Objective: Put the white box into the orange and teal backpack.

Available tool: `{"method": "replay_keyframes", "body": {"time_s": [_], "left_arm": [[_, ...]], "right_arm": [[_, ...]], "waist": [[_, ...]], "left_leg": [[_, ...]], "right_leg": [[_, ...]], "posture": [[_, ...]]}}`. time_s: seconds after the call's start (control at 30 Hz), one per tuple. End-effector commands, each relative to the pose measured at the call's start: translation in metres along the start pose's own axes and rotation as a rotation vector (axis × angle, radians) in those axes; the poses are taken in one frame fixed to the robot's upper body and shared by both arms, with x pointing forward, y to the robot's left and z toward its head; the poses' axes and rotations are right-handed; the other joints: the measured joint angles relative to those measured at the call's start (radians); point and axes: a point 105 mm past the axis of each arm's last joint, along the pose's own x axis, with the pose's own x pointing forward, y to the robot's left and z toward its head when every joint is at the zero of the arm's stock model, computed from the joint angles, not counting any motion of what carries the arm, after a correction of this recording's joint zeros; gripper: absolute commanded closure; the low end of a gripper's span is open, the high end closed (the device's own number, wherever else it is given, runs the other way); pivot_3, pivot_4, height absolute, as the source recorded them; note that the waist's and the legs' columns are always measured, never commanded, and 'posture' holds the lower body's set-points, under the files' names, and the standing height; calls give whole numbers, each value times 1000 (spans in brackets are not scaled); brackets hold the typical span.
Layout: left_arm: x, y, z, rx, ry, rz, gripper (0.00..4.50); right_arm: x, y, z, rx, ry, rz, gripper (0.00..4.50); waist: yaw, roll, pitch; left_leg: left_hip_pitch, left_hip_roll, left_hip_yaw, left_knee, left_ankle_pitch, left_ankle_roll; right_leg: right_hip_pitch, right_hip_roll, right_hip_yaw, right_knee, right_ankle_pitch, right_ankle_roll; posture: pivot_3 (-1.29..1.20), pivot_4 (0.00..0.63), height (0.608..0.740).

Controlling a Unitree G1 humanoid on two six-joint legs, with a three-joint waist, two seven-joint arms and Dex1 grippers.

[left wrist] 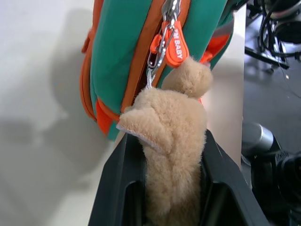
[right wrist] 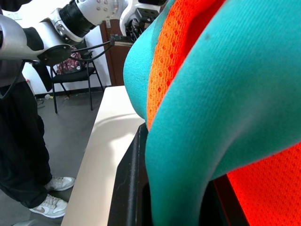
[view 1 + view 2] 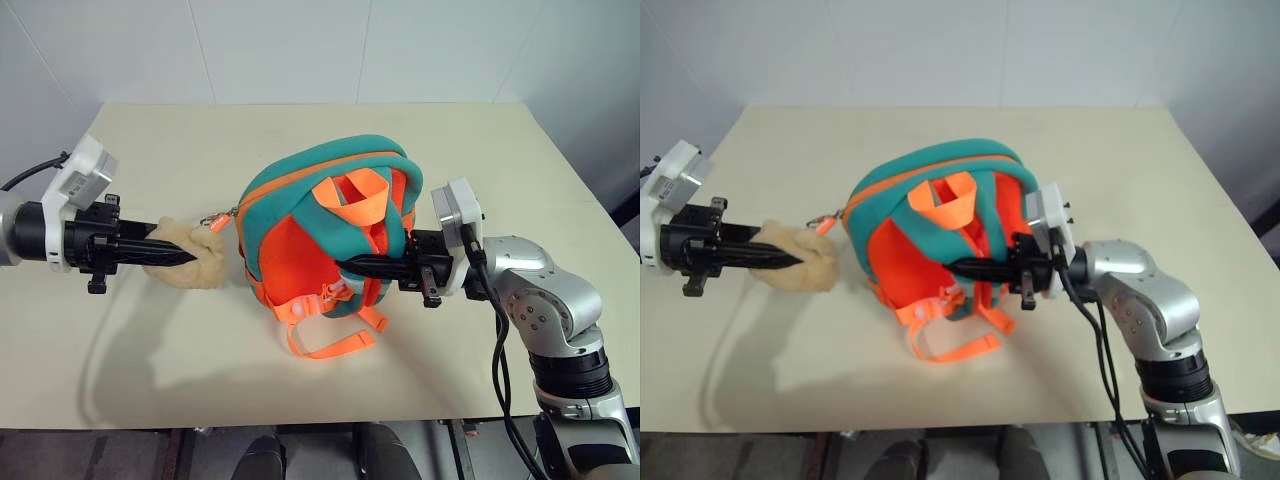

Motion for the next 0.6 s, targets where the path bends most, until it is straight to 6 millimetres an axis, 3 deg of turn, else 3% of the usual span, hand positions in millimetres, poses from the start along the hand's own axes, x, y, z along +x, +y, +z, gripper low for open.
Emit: {"method": "replay_keyframes", "body": {"time_s": [0.03, 0.37, 0.6], "left_arm": [[-5, 6, -8, -9, 48, 38, 3776], [7, 24, -42, -63, 144, 26, 3776], [30, 40, -48, -36, 152, -8, 3776]], "right_arm": [[-5, 4, 13, -61, -24, -6, 3970], [-1, 10, 15, -49, -43, 13, 3970], [4, 23, 18, -30, -59, 37, 3970]], "waist": [[0, 0, 0], [0, 0, 0], [3, 0, 0]], "left_leg": [[0, 0, 0, 0, 0, 0], [0, 1, 0, 0, 0, 0], [0, 1, 0, 1, 0, 0]], "right_leg": [[0, 0, 0, 0, 0, 0], [0, 1, 0, 1, 0, -1], [0, 1, 0, 2, 0, -1]], "posture": [[0, 150, 740], [0, 150, 740], [0, 150, 740]]}}
